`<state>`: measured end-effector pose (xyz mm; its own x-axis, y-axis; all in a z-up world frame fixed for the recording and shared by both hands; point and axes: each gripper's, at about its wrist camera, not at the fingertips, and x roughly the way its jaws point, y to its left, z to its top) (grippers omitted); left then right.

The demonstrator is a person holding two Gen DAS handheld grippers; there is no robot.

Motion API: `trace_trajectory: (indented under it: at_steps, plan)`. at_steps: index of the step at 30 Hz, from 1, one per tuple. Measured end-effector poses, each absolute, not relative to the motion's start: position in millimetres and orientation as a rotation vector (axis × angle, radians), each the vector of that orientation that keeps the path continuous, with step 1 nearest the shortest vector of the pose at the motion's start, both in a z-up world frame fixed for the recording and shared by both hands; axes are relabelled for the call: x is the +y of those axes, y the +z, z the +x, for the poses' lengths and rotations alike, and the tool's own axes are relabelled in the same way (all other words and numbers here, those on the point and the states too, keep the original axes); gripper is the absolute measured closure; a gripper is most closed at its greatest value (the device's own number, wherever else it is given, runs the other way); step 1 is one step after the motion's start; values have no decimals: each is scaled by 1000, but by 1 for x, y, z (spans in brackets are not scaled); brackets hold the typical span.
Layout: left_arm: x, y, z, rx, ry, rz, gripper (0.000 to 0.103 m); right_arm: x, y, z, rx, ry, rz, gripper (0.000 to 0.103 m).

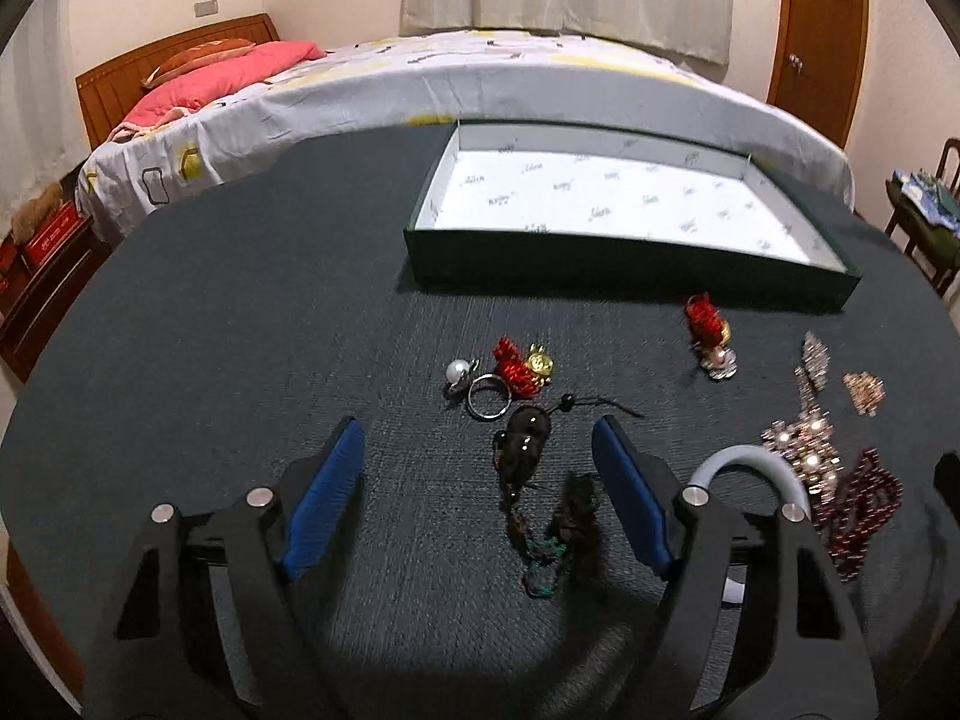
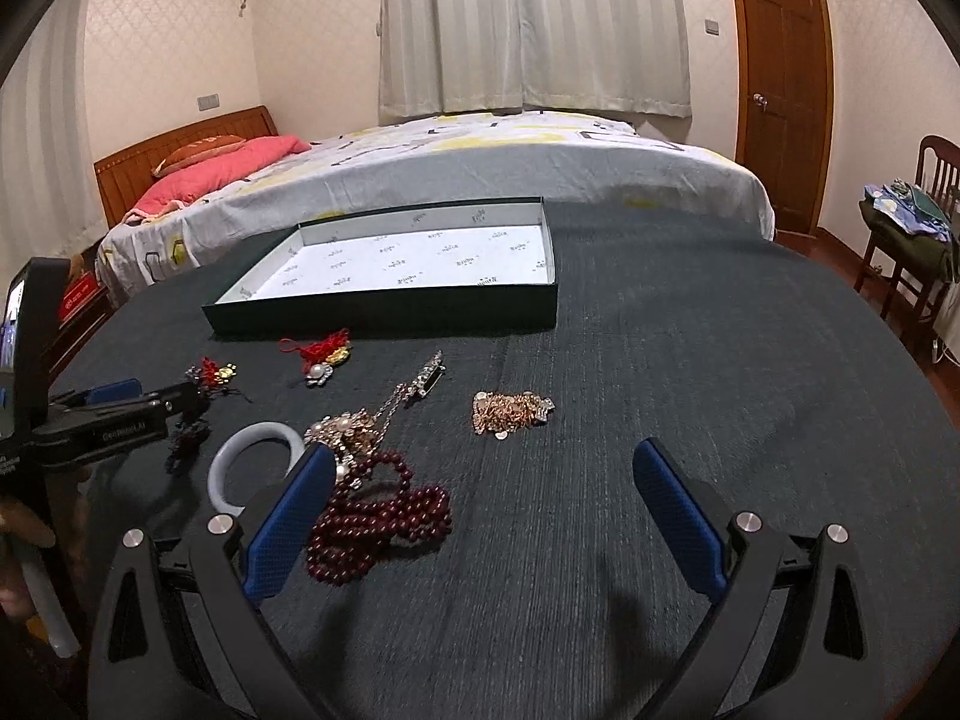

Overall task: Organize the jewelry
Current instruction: 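Reach the left tool to the black pendant and close on it, then lift the black pendant with the left tool while the right tool grasps the red bead strand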

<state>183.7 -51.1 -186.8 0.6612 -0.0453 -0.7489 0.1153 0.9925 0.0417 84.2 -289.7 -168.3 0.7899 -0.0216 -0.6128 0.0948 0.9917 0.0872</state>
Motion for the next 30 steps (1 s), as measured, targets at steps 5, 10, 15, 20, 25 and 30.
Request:
trace_trajectory:
  at_steps: [5, 10, 15, 20, 25, 30]
  plan:
    - [-49, -199, 192, 891, -78, 73, 29, -286, -177, 92, 680, -42, 120, 8]
    - [-48, -199, 194, 902, -111, 52, 44, -283, -185, 95, 710, -37, 108, 35]
    - [-52, -199, 192, 891, -144, 65, 62, -285, -186, 95, 711, -43, 120, 36]
    - [-57, -198, 190, 886, -172, 67, 82, -282, -186, 96, 716, -42, 118, 36]
    - [-56, -197, 188, 882, -160, 59, 86, -276, -186, 98, 722, -36, 115, 35]
    - [-48, -197, 179, 885, -152, 27, 86, -268, -191, 103, 748, -39, 101, 35]
